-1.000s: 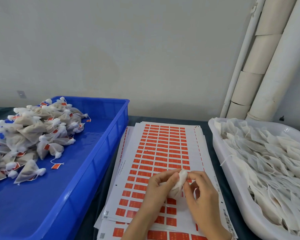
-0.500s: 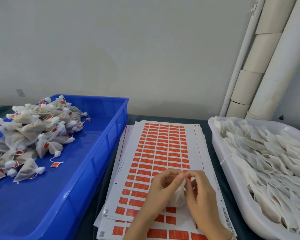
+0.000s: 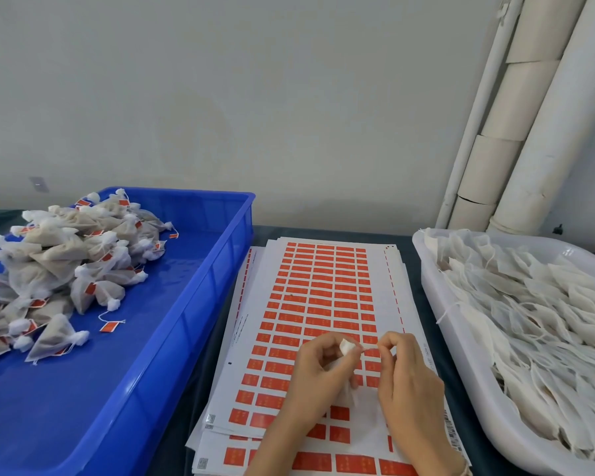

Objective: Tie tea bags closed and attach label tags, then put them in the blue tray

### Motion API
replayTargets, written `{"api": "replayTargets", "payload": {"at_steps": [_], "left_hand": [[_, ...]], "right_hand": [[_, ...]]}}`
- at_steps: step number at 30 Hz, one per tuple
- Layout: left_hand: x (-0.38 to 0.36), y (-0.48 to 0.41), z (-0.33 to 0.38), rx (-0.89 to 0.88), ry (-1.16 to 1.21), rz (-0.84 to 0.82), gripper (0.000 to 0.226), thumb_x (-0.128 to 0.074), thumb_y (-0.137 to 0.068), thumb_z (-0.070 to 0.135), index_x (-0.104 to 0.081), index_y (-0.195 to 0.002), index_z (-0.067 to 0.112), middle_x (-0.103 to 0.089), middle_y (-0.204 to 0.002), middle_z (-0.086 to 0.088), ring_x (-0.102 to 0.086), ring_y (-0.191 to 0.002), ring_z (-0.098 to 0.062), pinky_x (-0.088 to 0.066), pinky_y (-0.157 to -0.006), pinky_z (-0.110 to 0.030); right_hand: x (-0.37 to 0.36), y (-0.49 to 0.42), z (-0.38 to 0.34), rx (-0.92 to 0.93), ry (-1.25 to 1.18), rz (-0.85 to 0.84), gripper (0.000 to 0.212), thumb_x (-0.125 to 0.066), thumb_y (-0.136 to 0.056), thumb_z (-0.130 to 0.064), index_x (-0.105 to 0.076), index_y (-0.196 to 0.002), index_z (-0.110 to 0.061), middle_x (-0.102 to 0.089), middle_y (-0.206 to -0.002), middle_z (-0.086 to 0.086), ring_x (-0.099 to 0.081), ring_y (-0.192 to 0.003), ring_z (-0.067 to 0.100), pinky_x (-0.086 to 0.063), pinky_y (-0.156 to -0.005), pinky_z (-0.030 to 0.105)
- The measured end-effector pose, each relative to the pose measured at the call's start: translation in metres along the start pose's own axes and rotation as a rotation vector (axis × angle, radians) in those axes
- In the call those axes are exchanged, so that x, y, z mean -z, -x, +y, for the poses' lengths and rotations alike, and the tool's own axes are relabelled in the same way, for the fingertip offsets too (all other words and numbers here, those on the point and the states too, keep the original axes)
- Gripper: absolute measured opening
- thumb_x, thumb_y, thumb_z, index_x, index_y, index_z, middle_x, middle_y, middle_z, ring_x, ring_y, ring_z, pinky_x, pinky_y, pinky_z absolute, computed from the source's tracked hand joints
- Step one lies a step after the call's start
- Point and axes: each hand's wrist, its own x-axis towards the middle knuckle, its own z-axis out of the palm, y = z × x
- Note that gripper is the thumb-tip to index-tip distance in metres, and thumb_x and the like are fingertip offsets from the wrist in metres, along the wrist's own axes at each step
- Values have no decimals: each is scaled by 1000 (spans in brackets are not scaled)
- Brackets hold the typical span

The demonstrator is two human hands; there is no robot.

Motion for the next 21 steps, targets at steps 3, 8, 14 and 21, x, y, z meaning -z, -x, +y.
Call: {"api": "replayTargets", "payload": {"at_steps": [3,8,14,21], "left_hand": [[-1,0,2,12,-7,-5,13,-64,-91,21,-67,-80,13,-64,-63,2,-62,-57,-12,-51,-61,-19],[0,0,0,16,-87,37,12,-65,-90,21,-65,-78,17,-65,-66,2,-64,-62,-16,-53,-62,-20],[3,-2,-4,15,-153,123,11,-66,-88,20,-64,-78,26,-66,-70,11,-64,-71,-10,-50,-62,-14],[-1,-3,-7,31,-202,69,14,-62,-91,23,-61,-78,28,-63,-70,15,-60,-69,-2,-47,-61,-11]], "right_hand": [[3,-2,0,-32,37,33,11,-57,-84,-21,-55,-90,-12,-63,-83,0,-54,-47,10,-42,-48,12],[1,-1,0,-75,80,-81,13,-60,-89,-19,-48,-92,-21,-58,-89,-4,-55,-53,11,-42,-50,14],[0,2,4,-83,50,-201,15,-57,-92,-25,-42,-95,-28,-57,-95,-8,-57,-58,9,-42,-54,11],[1,1,8,-227,-10,-119,12,-56,-92,-30,-48,-101,-27,-59,-105,-7,-60,-84,10,-50,-78,20]]}}
